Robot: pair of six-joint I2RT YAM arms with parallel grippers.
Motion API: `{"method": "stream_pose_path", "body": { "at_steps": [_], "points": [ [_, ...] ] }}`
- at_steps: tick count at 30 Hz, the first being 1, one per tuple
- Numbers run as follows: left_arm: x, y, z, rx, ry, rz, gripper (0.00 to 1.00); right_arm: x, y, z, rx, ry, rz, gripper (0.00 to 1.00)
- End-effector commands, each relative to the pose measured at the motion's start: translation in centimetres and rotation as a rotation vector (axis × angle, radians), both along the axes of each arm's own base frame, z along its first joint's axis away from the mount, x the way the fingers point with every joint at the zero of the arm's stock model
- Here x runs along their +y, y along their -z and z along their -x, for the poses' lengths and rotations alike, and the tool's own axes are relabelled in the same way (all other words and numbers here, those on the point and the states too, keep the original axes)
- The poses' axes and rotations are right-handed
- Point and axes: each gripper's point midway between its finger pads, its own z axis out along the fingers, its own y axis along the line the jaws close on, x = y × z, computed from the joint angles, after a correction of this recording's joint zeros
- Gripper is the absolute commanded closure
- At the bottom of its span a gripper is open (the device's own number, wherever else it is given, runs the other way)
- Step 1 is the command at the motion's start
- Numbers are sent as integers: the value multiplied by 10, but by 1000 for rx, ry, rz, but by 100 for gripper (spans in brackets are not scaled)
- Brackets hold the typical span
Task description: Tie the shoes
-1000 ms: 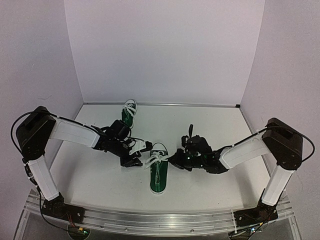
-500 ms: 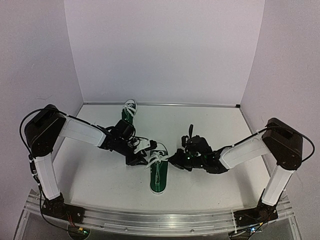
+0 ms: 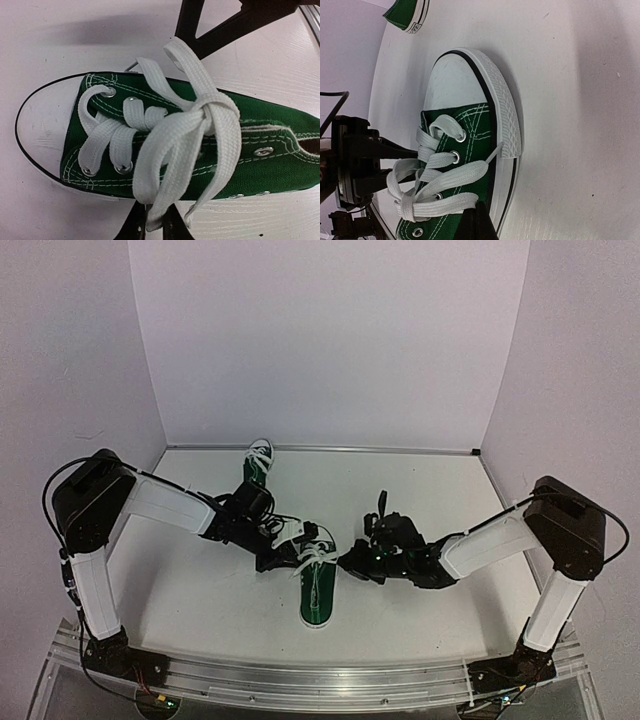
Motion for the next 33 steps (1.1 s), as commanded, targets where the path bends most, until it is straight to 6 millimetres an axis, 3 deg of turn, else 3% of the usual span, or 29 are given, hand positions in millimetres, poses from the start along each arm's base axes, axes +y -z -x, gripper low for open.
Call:
{"method": "stream_pose_path", "body": {
  "at_steps": [1,20,33],
  "points": [
    [-12,-18,-7,-29,6,50,98,-3,-14,-2,-34,27,-18,100],
    [30,-21,-22,-76,-164,-26,100,-31,-1,2,-13,108,46,100],
    [38,-32,-26,-93,-188,-10,100,-55,5,3,-3,191,103,100]
  ]
}}
